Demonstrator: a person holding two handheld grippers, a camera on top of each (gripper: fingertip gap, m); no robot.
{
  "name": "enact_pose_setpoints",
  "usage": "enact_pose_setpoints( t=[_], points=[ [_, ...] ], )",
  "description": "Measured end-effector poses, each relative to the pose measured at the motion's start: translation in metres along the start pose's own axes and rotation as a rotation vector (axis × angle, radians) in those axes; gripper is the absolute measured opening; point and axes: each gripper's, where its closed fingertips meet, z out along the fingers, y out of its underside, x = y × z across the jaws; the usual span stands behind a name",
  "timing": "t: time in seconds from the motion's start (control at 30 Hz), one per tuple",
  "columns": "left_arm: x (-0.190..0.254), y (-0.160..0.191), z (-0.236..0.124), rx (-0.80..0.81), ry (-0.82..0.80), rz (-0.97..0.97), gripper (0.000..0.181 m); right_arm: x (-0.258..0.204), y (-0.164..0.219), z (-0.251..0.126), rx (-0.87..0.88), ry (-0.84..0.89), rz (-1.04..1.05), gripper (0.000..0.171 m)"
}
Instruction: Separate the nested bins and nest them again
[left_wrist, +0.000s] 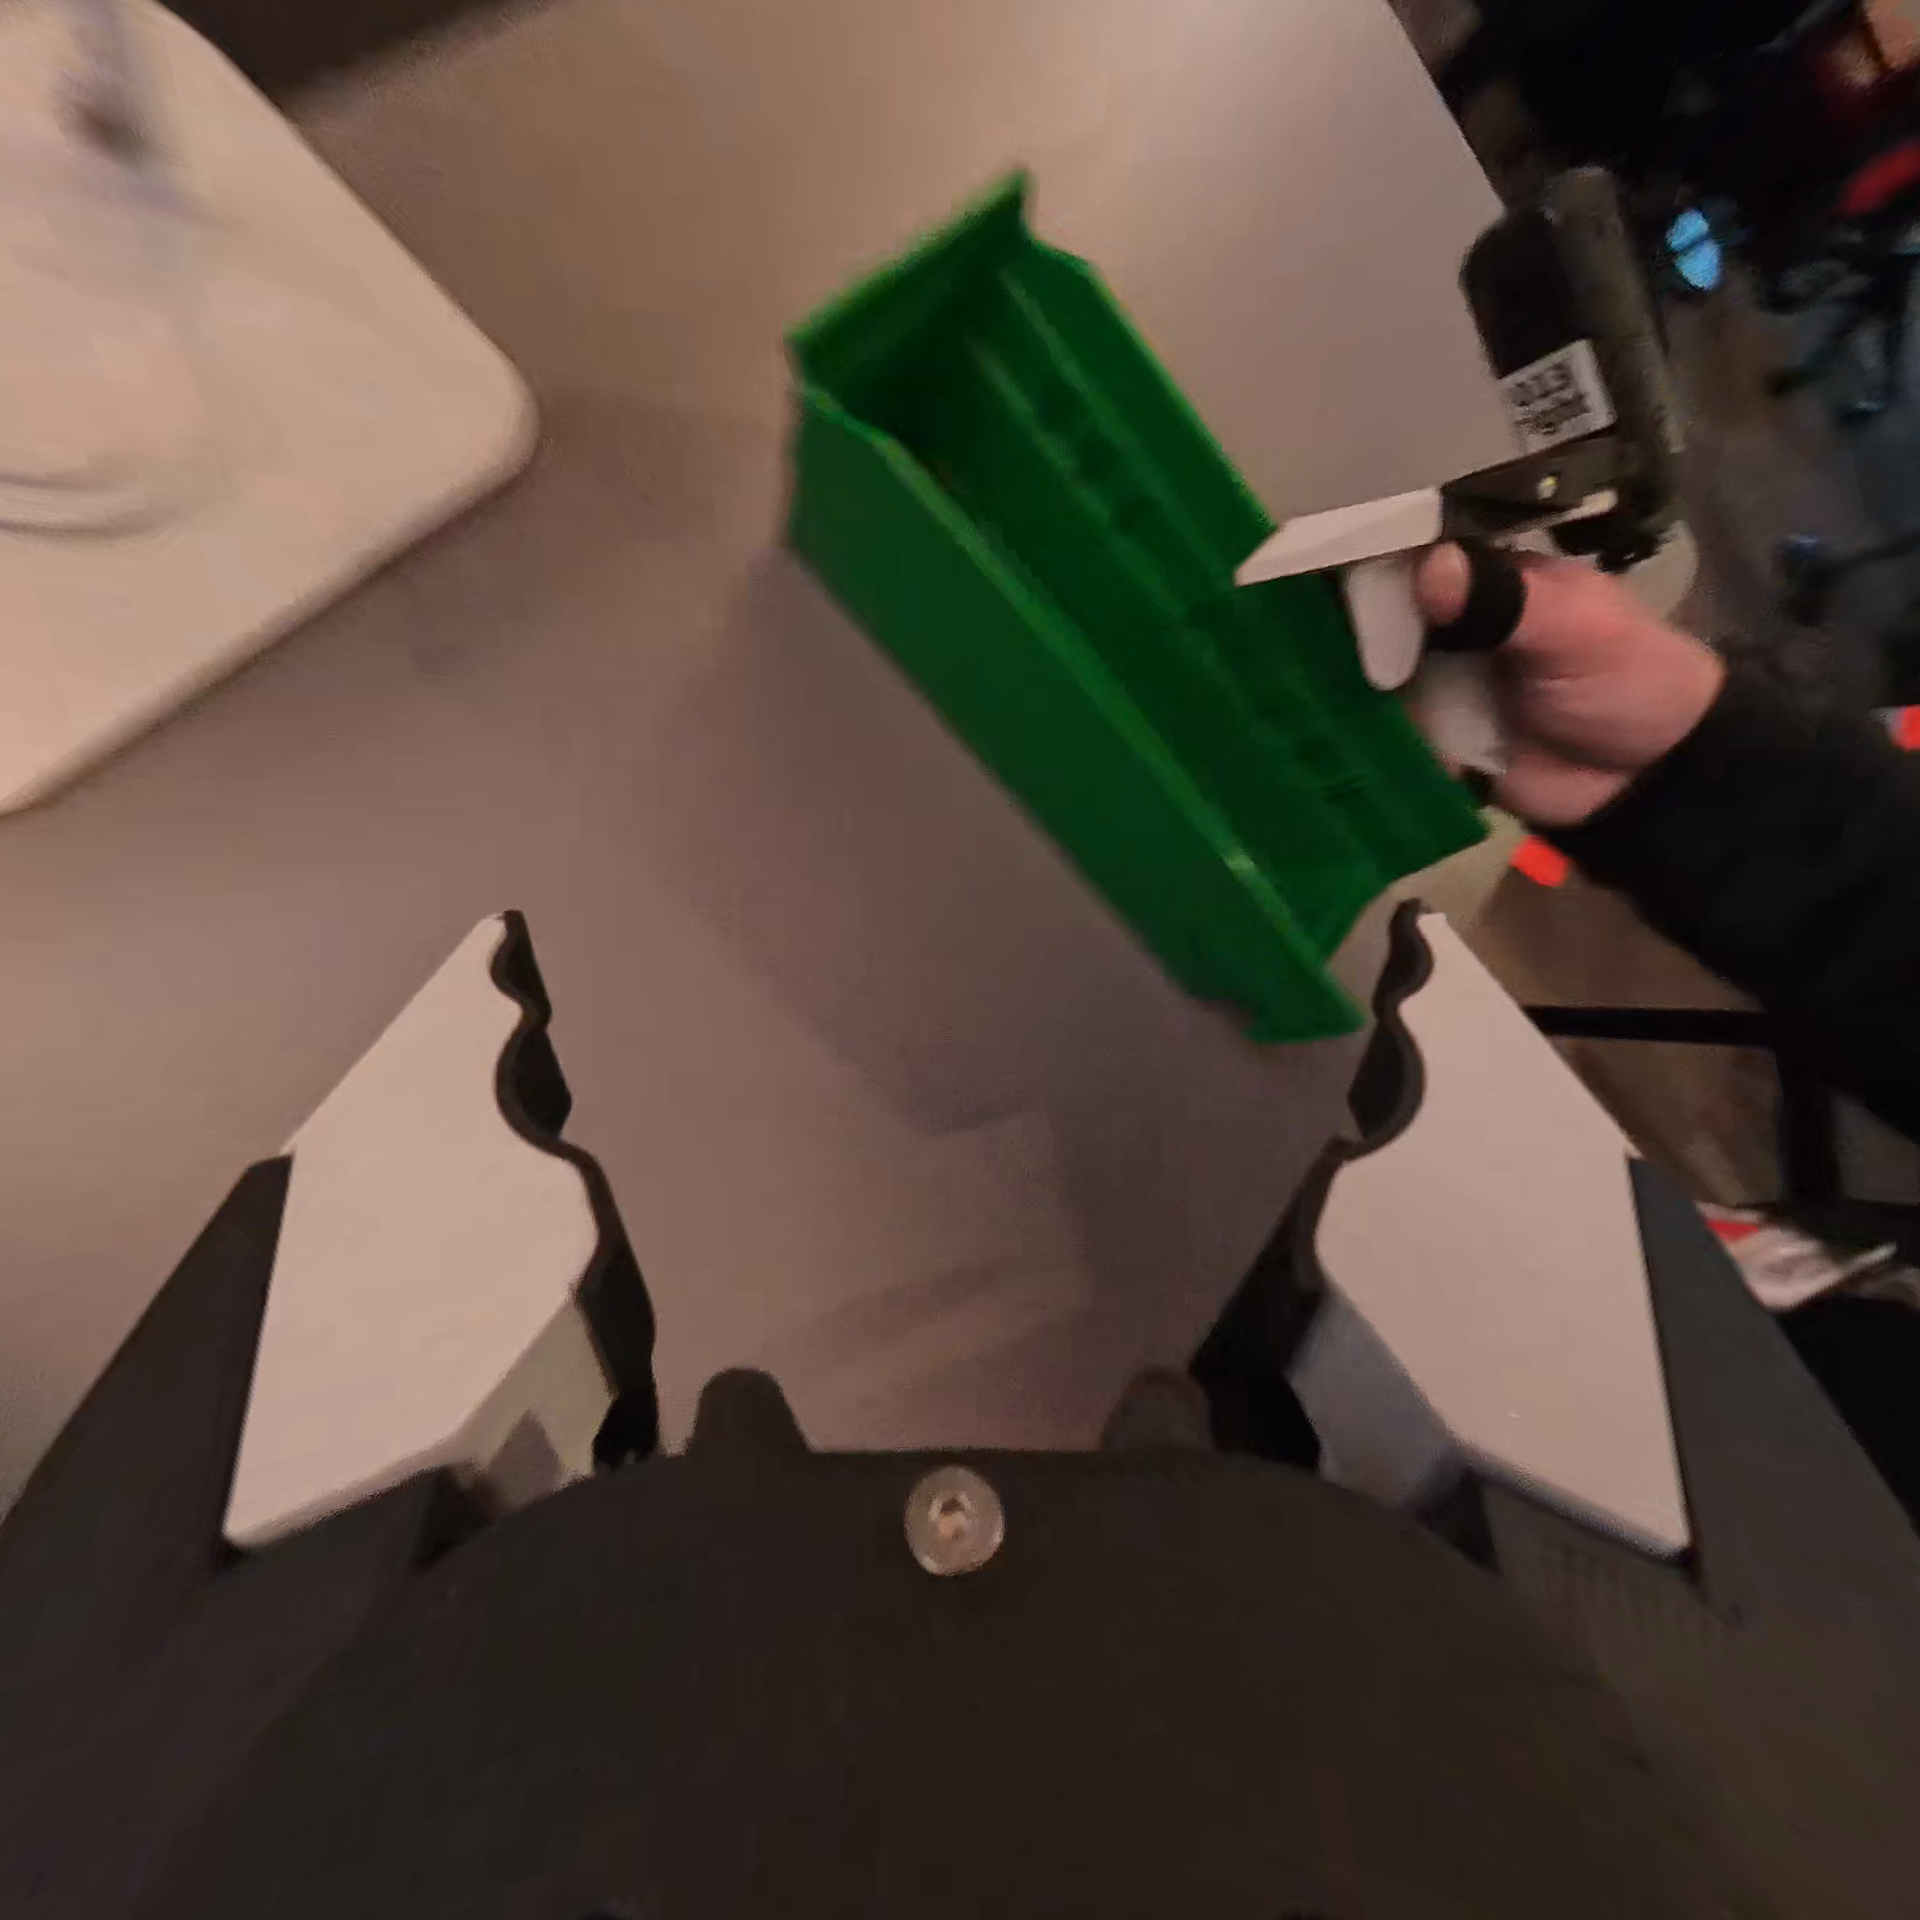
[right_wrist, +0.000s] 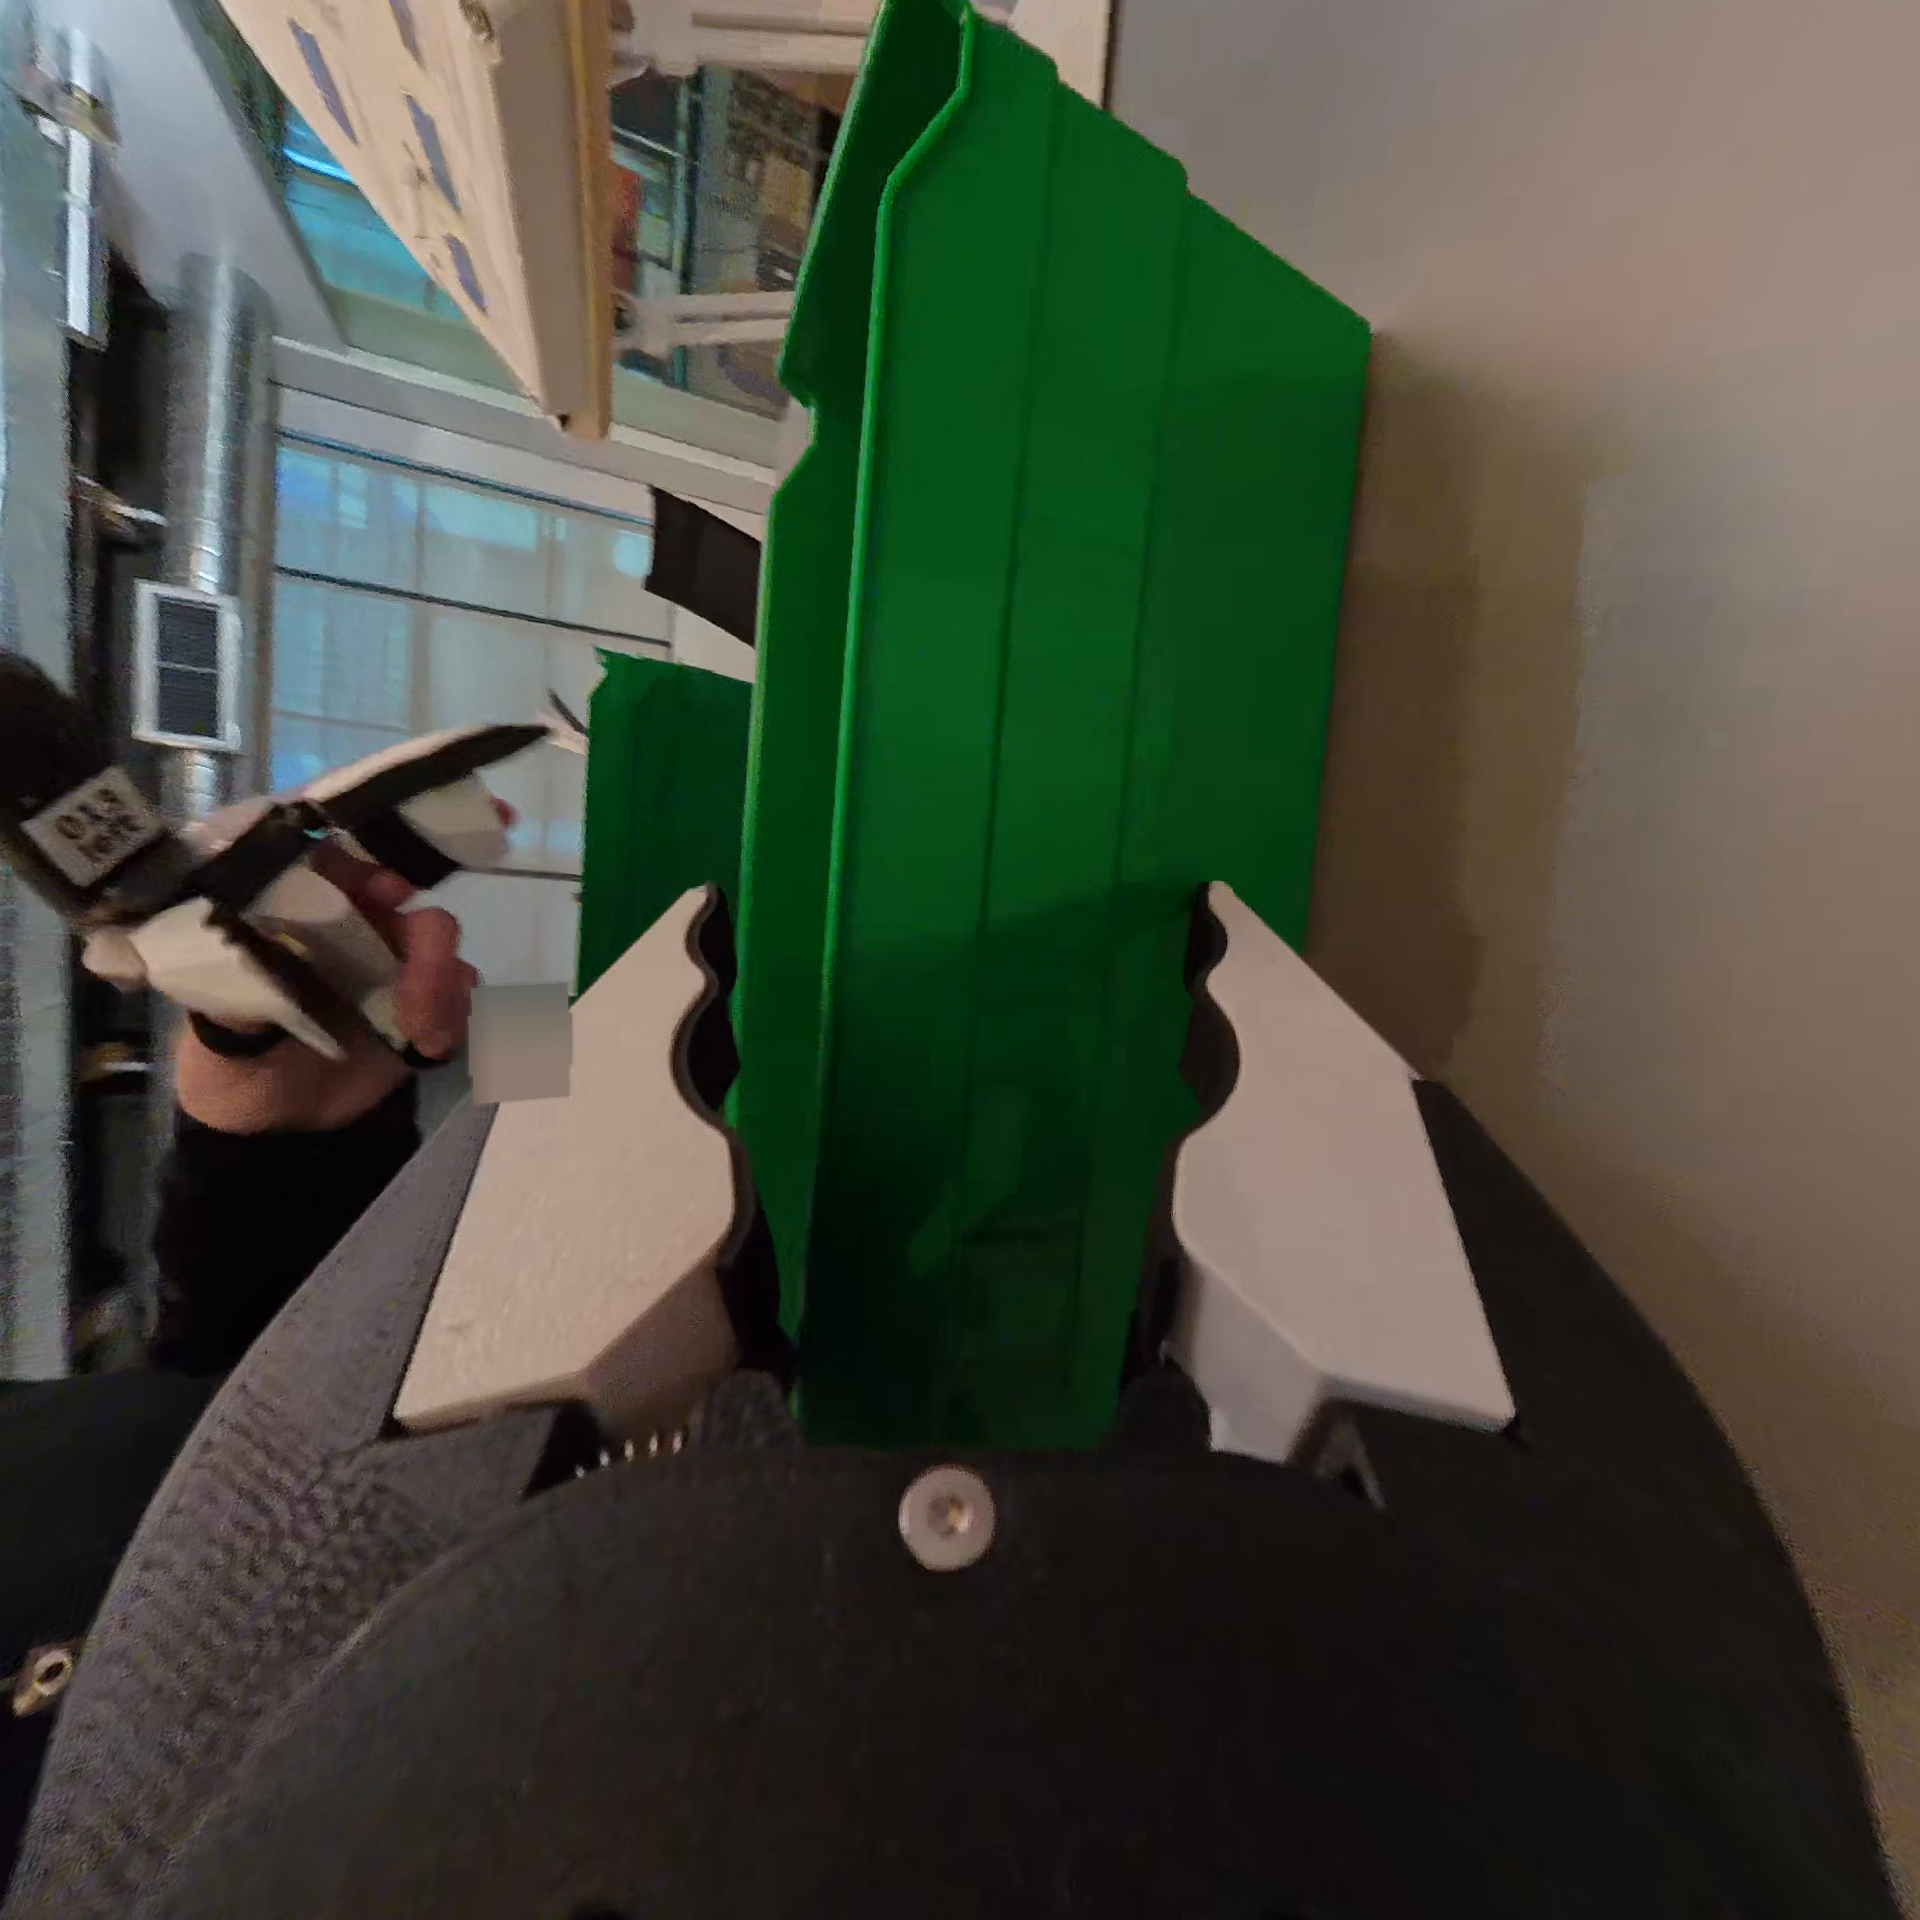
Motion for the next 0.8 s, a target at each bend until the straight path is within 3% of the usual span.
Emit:
enact_pose_setpoints(
  t=[0.13,0.23,0.33,0.5,0.63,0.7,0.8],
  points=[
    [0.040,0.016,0.062,-0.108,0.095,-0.091,0.158,-0.036,0.024,0.040,0.021,-0.154,0.141,0.113],
    [0.028,0.031,0.085,-0.113,-0.028,-0.099,0.159,-0.058,0.033,0.055,0.071,-0.296,0.267,0.115],
    [0.022,0.044,0.093,-0.158,-0.062,-0.145,0.159,-0.064,0.036,0.056,0.109,-0.337,0.270,0.115],
    [0.007,0.046,0.117,-0.284,-0.179,0.051,0.156,-0.060,0.041,0.049,0.098,-0.366,0.275,0.110],
    [0.009,0.031,0.130,-0.310,-0.152,0.096,0.159,-0.059,0.041,0.038,0.083,-0.418,0.302,0.109],
    [0.002,0.030,0.136,-0.350,-0.212,0.180,0.159,-0.054,0.036,0.030,0.131,-0.428,0.319,0.098],
    [-0.002,0.026,0.141,-0.394,-0.262,0.246,0.151,-0.049,0.031,0.017,0.170,-0.438,0.327,0.096]
  ],
)
